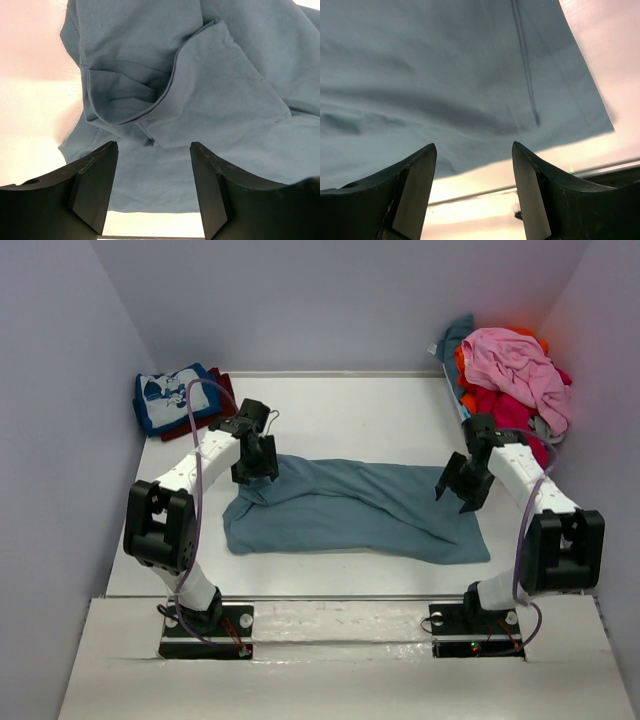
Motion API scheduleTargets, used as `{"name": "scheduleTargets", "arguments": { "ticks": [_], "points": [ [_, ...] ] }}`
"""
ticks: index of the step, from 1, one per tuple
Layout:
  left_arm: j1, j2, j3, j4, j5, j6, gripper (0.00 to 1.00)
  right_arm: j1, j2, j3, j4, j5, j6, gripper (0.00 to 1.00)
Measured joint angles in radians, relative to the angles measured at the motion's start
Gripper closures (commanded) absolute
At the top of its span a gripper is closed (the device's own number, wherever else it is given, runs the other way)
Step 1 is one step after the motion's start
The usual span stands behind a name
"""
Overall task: Fold and stack the t-shirts
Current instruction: Fold the flattened tshirt in 1/3 of the way
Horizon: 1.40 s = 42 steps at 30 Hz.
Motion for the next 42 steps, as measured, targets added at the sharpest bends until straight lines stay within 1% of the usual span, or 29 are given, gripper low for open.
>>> {"name": "scheduleTargets", "arguments": {
  "ticks": [5,10,15,19,25,34,37,42],
  "points": [
    [0.000,0.029,0.032,0.006,0.008,0.005,0.30,0.000,0.192,0.132,0.071,0.001,-0.016,0.37],
    [0.000,0.069,0.084,0.007,0.010,0.011,0.29,0.000,0.308,0.215,0.109,-0.005,-0.027,0.37],
    [0.000,0.069,0.093,0.005,0.010,0.015,0.29,0.000,0.288,0.189,0.117,-0.027,-0.033,0.38],
    [0.000,0.069,0.093,0.005,0.010,0.016,0.29,0.000,0.215,0.113,0.090,-0.027,-0.041,0.38],
    [0.000,0.078,0.080,0.010,0.005,0.015,0.28,0.000,0.117,0.051,0.065,-0.027,-0.046,0.38],
    [0.000,0.119,0.013,0.015,-0.004,0.014,0.28,0.000,0.077,-0.017,0.044,-0.033,-0.058,0.38],
    [0.000,0.137,0.008,0.019,-0.006,0.014,0.28,0.000,0.050,-0.040,0.040,-0.033,-0.068,0.38],
    [0.000,0.147,0.008,0.029,-0.007,0.015,0.28,0.000,0.049,-0.092,0.047,-0.038,-0.071,0.38]
  ]
}}
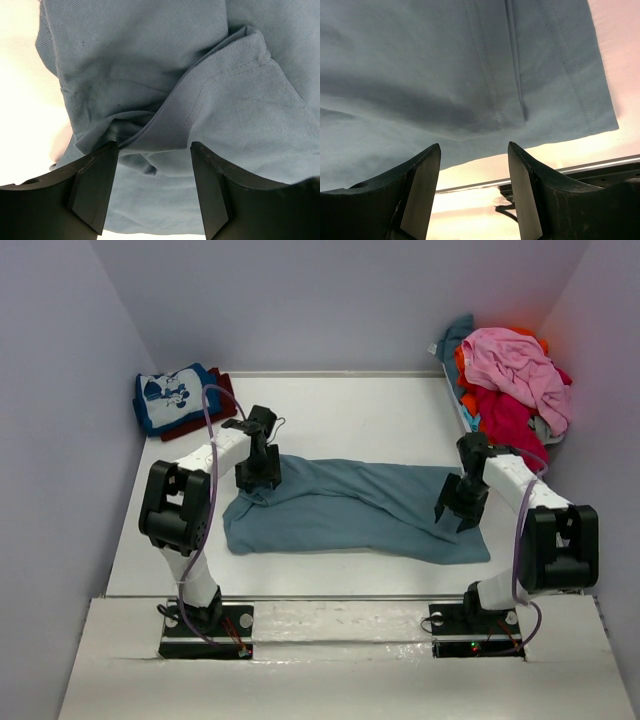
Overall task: Fold and stack the t-shirts
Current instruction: Fold the flattened tshirt in 1/3 of the way
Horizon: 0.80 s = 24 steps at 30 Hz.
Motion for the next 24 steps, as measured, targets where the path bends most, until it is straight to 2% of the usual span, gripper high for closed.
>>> {"name": "scheduleTargets", "arguments": {
  "ticks": [5,24],
  "points": [
    [0.000,0.003,0.000,0.001,-0.002,0.000,0.29,0.000,0.024,-0.043,0.001,-0.003,-0.006,0.38],
    [0.000,0.012,0.002,0.023,0.007,0.000,0.29,0.000,0.130,-0.045,-0.002,-0.007,0.015,0.35]
  ]
}}
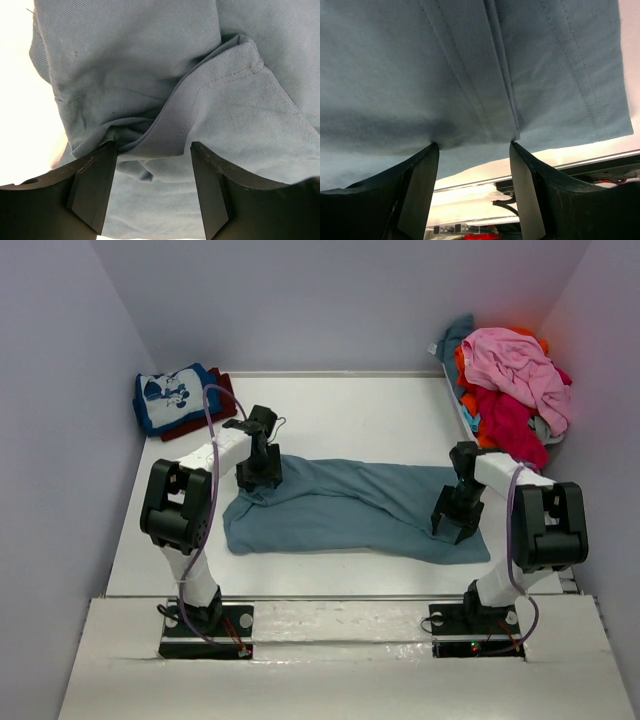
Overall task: Fold and stack the t-shirts
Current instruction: Fold the flattened tshirt in 1/3 of the way
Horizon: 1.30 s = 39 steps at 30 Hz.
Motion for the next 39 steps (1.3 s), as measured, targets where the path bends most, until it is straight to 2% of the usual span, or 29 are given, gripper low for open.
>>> {"name": "scheduleTargets", "arguments": {
  "ticks": [5,7,10,11,13,14,20,22,23,26,32,34,35,39],
  "points": [
    [0.000,0.000,0.000,0.001,0.004,0.000,0.29,0.000,0.048,-0.002,0.012,-0.008,0.013,0.37],
    [0.000,0.000,0.000,0.001,0.004,0.000,0.29,0.000,0.074,-0.002,0.023,-0.013,0.020,0.41],
    [0.000,0.000,0.000,0.001,0.005,0.000,0.29,0.000,0.088,-0.002,0.024,-0.023,0.024,0.58],
    [0.000,0.000,0.000,0.001,0.005,0.000,0.29,0.000,0.089,-0.002,0.024,-0.025,0.026,0.69],
    [0.000,0.000,0.000,0.001,0.005,0.000,0.29,0.000,0.091,-0.002,0.024,-0.031,0.027,0.81],
    [0.000,0.000,0.000,0.001,0.005,0.000,0.29,0.000,0.093,-0.002,0.024,-0.033,0.028,0.92],
    [0.000,0.000,0.000,0.002,0.005,0.000,0.32,0.000,0.104,0.007,0.015,-0.040,0.026,0.89],
    [0.000,0.000,0.000,0.002,0.004,0.000,0.31,0.000,0.104,0.014,0.013,-0.041,0.023,0.75],
    [0.000,0.000,0.000,0.002,0.004,0.000,0.32,0.000,0.104,0.017,0.013,-0.041,0.023,0.57],
    [0.000,0.000,0.010,-0.001,0.003,0.000,0.32,0.000,0.088,0.027,0.016,-0.042,0.017,0.54],
    [0.000,0.000,0.024,0.000,0.003,0.000,0.32,0.000,0.037,0.027,0.012,-0.041,0.020,0.54],
    [0.000,0.000,0.026,0.000,0.003,0.000,0.32,0.000,0.034,0.027,0.011,-0.041,0.021,0.58],
    [0.000,0.000,0.026,0.000,0.003,0.000,0.32,0.000,0.034,0.027,0.011,-0.040,0.020,0.60],
    [0.000,0.000,0.026,0.000,0.004,0.000,0.32,0.000,0.034,0.027,0.008,-0.035,0.020,0.84]
  ]
}}
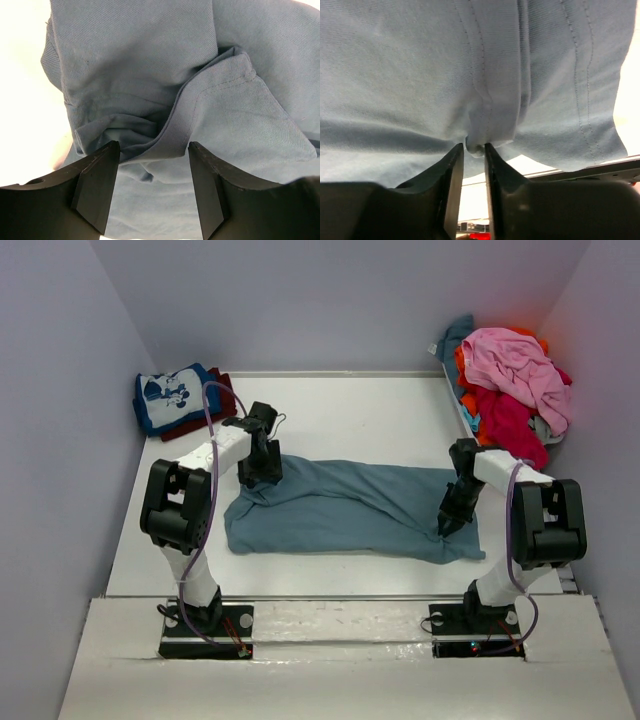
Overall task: Fold and stack the t-shirts
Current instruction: Fold the flattened tshirt in 1/3 of the way
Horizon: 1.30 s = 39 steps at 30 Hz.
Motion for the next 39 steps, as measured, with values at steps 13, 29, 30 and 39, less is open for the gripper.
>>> {"name": "scheduleTargets", "arguments": {
  "ticks": [13,29,30,39],
  "points": [
    [0.000,0.000,0.000,0.002,0.000,0.000,0.32,0.000,0.000,0.000,-0.003,0.005,0.003,0.93],
    [0.000,0.022,0.010,0.006,0.000,0.001,0.31,0.000,-0.012,0.201,-0.065,0.029,0.000,0.93],
    [0.000,0.029,0.014,0.007,-0.001,0.001,0.32,0.000,-0.012,0.206,-0.064,0.028,0.000,0.93],
    [0.000,0.051,0.033,0.010,0.000,0.001,0.94,0.000,-0.012,0.207,-0.072,0.028,0.000,0.93]
  ]
}}
